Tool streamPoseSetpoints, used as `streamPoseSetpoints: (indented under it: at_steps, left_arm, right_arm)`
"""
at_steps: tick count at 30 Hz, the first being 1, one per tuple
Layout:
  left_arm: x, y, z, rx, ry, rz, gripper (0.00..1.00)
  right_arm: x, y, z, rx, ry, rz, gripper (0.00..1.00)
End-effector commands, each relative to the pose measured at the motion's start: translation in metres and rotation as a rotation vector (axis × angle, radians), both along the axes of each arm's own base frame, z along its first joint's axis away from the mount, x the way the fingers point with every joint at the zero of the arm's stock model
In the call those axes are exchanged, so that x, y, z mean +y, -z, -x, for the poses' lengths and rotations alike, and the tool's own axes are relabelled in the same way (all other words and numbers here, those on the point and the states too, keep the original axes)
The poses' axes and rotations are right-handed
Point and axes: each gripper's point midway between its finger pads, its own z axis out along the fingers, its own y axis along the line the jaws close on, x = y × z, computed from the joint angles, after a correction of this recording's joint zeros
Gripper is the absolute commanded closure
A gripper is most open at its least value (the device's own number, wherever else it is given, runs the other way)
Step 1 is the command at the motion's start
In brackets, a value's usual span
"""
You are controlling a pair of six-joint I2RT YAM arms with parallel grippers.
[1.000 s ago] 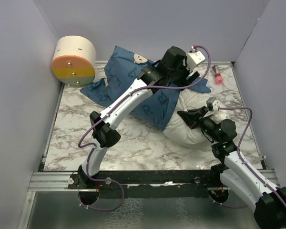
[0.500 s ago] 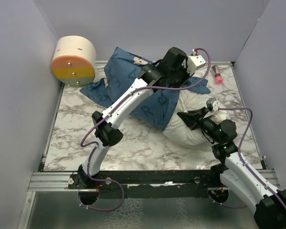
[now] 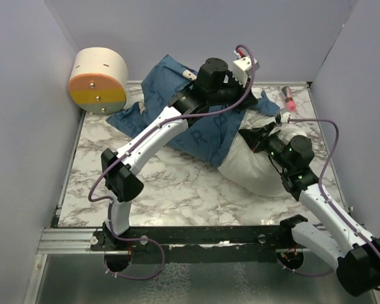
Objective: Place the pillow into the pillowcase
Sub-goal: Stuff the pillow into the pillowcase.
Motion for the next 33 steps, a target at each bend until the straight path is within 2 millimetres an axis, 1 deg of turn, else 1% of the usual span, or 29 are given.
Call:
streamPoseSetpoints:
  at_steps: [1,2,3,4,7,9,10,11,13,16,19,21,25,27,29,33]
  left_arm:
    - [0.004,-0.12,0.094,-0.068,0.276,0.39,1.0]
    - [0.008,-0.119,0.1,-0.06,0.282,0.411,1.0]
    - [0.009,-0.113,0.101,-0.057,0.282,0.428,1.0]
    - [0.021,-0.115,0.108,-0.068,0.273,0.444,1.0]
    - [0.032,-0.071,0.1,-0.031,0.2,0.41,1.0]
    - [0.042,-0.043,0.093,0.004,0.164,0.405,1.0]
    - [0.047,-0.033,0.09,0.02,0.146,0.41,1.0]
    - [0.051,-0.016,0.087,0.042,0.127,0.397,1.0]
    - [0.059,0.003,0.081,0.069,0.099,0.389,1.0]
    - [0.065,0.019,0.074,0.102,0.085,0.395,1.0]
    - [0.066,0.033,0.069,0.134,0.085,0.399,1.0]
    - [0.068,0.04,0.066,0.154,0.083,0.4,1.0]
    - [0.069,0.049,0.064,0.171,0.082,0.39,1.0]
    - [0.07,0.051,0.063,0.174,0.079,0.389,1.0]
    - [0.072,0.05,0.063,0.177,0.077,0.391,1.0]
    - [0.074,0.051,0.062,0.187,0.064,0.391,1.0]
  right_arm:
    - [-0.004,-0.029,-0.034,-0.049,0.091,0.037,0.99]
    - [-0.001,-0.024,-0.037,-0.034,0.078,0.042,0.99]
    - [0.003,-0.018,-0.04,-0.019,0.06,0.053,0.99]
    - [0.006,-0.01,-0.04,-0.001,0.038,0.066,0.98]
    - [0.013,0.011,-0.029,0.036,-0.025,0.088,0.96]
    - [0.014,0.015,-0.017,0.038,-0.056,0.085,0.92]
    - [0.014,0.015,-0.01,0.036,-0.067,0.09,0.87]
    - [0.013,0.017,-0.003,0.045,-0.083,0.103,0.82]
    - [0.012,0.014,0.012,0.05,-0.105,0.113,0.74]
    - [0.008,0.002,0.033,0.045,-0.135,0.123,0.61]
    - [0.004,-0.021,0.055,0.022,-0.152,0.104,0.47]
    - [0.002,-0.041,0.072,-0.014,-0.175,0.091,0.39]
    - [-0.008,-0.069,0.093,-0.062,-0.16,0.103,0.24]
    - [-0.014,-0.079,0.097,-0.075,-0.133,0.109,0.16]
    - [-0.022,-0.088,0.097,-0.084,-0.091,0.115,0.08]
    - [-0.031,-0.099,0.088,-0.093,-0.02,0.122,0.04]
